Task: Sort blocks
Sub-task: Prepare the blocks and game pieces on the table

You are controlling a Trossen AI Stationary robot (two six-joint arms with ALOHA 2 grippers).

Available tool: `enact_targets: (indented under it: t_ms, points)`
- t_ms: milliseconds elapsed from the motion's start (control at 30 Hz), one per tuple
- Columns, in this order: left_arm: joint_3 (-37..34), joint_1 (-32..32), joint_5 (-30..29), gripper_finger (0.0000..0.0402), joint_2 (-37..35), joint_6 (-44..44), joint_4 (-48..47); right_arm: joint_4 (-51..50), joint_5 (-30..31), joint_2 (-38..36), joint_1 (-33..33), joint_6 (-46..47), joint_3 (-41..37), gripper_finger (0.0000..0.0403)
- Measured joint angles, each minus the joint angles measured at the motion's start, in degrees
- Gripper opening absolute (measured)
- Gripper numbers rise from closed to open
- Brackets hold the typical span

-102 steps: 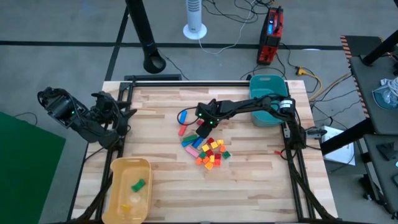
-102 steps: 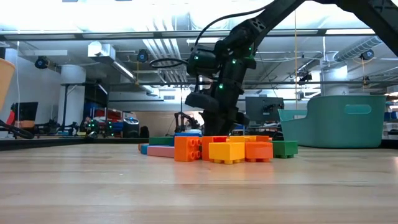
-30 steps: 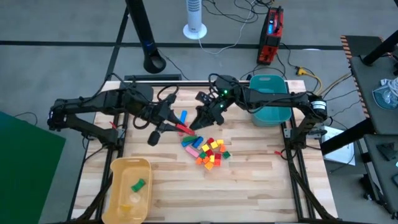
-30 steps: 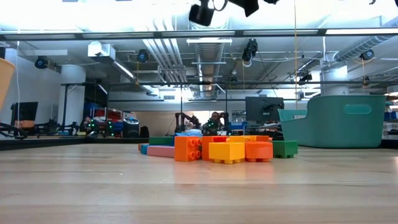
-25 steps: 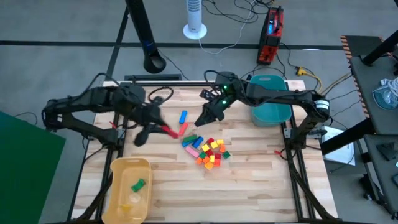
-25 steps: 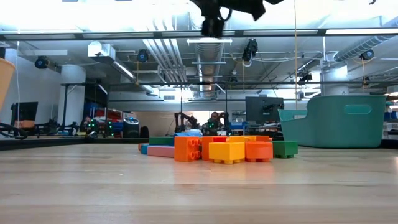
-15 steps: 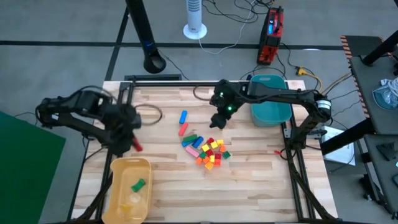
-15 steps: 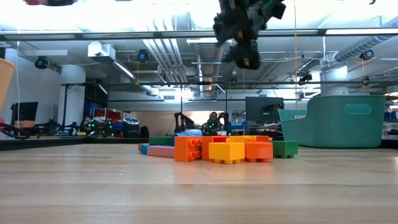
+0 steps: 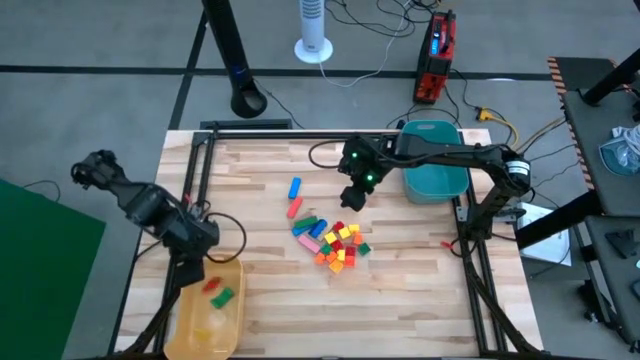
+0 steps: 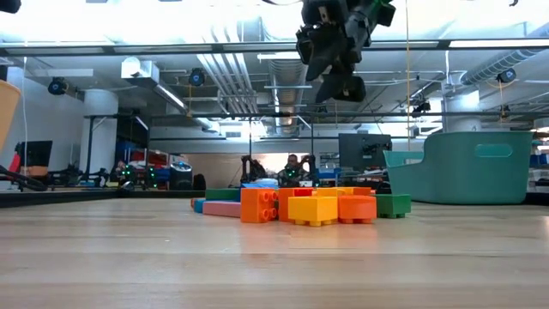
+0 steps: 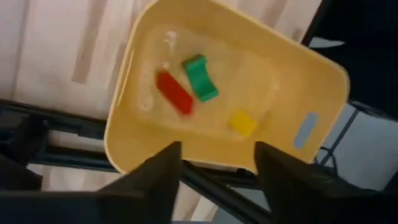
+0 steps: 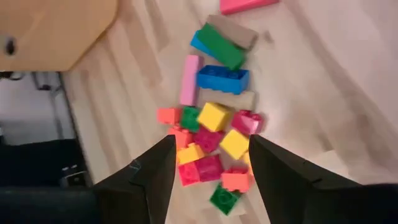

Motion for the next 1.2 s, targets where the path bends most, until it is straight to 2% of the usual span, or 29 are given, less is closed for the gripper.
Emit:
enact_targets:
  t_ms: [133, 267, 400, 533, 667, 800, 900, 1033, 1200]
  points:
    - [-0.6, 0.1, -0.7, 0.0251, -0.2, 0.2, 0.4, -2.8, 4.8, 0.0, -0.1, -0.5, 0.0, 0.0205]
    - [1.1, 0.2, -7.5, 0.0262, -0.5, 0.6, 0.4, -7.5, 9.7, 0.0, -0.1, 2.5, -0.3, 0.0207]
    - [4.5, 0.3, -21.3, 0.0259, -0.7, 1.6, 0.4, -7.6, 12.0, 0.0, 1.0, 5.4, -3.4, 0.0198]
    - [8.2, 0.3, -39.5, 0.0250, -0.7, 2.1, 0.4, -2.2, 11.9, 0.0, 3.4, 5.4, -8.9, 0.0180]
    - [11.4, 0.3, -55.1, 0.0240, -1.0, 3.0, 0.4, 9.4, 11.8, 0.0, 5.8, 5.6, -14.4, 0.0151]
    - [13.8, 0.3, -65.2, 0.0231, -1.3, 5.6, 0.4, 23.9, 11.5, 0.0, 7.2, 6.9, -18.8, 0.0106]
    - [14.9, 0.4, -69.1, 0.0226, -1.5, 6.6, 0.4, 32.8, 11.3, 0.0, 7.8, 6.9, -21.7, 0.0069]
    - [15.2, 0.4, -70.3, 0.0222, -1.8, 6.6, 0.4, 35.8, 11.7, 0.7, 7.8, 6.2, -24.6, 0.0023]
    - [15.1, 0.4, -70.6, 0.0219, -1.4, 6.6, 0.6, 36.1, 12.0, 3.5, 7.8, 5.4, -26.6, 0.0013]
